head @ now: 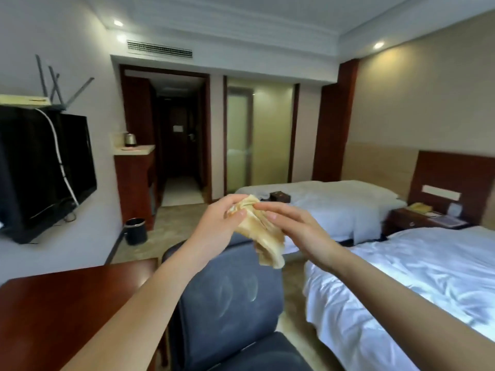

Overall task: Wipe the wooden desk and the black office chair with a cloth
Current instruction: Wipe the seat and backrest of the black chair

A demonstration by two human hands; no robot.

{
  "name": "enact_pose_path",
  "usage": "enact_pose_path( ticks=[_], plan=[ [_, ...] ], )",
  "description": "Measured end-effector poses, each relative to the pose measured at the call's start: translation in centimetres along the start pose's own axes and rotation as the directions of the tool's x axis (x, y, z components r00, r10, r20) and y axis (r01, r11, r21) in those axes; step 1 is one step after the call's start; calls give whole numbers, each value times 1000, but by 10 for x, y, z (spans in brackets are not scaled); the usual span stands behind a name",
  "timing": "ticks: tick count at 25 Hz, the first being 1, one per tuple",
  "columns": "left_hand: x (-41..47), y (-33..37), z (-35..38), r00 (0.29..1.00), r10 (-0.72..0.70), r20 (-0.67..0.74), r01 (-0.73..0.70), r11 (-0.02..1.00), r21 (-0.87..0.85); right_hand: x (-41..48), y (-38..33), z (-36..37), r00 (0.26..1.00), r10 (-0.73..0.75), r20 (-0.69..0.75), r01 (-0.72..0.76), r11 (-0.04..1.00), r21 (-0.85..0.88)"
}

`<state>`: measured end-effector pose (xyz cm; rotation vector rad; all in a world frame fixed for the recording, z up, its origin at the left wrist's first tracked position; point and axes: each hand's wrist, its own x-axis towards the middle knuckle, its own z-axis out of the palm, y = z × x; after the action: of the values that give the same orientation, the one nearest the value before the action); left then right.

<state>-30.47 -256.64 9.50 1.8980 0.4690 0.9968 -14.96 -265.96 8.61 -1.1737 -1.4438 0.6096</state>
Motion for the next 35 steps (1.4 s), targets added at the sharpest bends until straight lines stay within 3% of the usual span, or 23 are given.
enact_pose_path(
  ticks=[4, 7, 13, 17, 20, 22, 24, 27, 28, 31, 35],
  plan=[
    [-1, 19, 38, 978, 91, 190, -91, 996, -9, -23, -10, -44, 986, 25, -165, -21, 999, 23],
    [0, 23, 69, 969, 88, 229, -93, 996, 8, -40, -2, -70, 982, 16, -188, -9, 999, 36],
    [9, 36, 144, 993, 62, 97, -69, 996, 65, -61, -2, -141, 985, 41, -167, -12, 985, 173],
    [15, 43, 204, 989, -102, -104, 101, 995, -18, -78, 1, -195, 973, 89, -213, -14, 943, 332],
    [10, 40, 245, 952, -169, -253, 153, 985, -82, -93, 17, -222, 971, 184, -156, -78, 851, 520],
    [1, 34, 271, 961, -225, -160, 211, 973, -96, -104, 33, -227, 965, 255, -61, -155, 743, 650],
    [-6, 27, 289, 951, -307, -48, 303, 950, -71, -116, 50, -224, 941, 331, 64, -257, 580, 773],
    [-11, 8, 302, 892, -452, -6, 451, 891, -53, -139, 81, -214, 859, 440, 262, -391, 232, 891],
    [-12, 0, 302, 876, -482, 1, 482, 875, -56, -146, 90, -211, 836, 453, 311, -422, 167, 891],
    [-17, -28, 301, 876, -482, 3, 482, 875, -36, -160, 116, -198, 795, 505, 336, -464, 149, 873],
    [-21, -56, 298, 877, -463, -129, 448, 885, -128, -161, 138, -184, 759, 631, 160, -415, 279, 866]
  ],
)
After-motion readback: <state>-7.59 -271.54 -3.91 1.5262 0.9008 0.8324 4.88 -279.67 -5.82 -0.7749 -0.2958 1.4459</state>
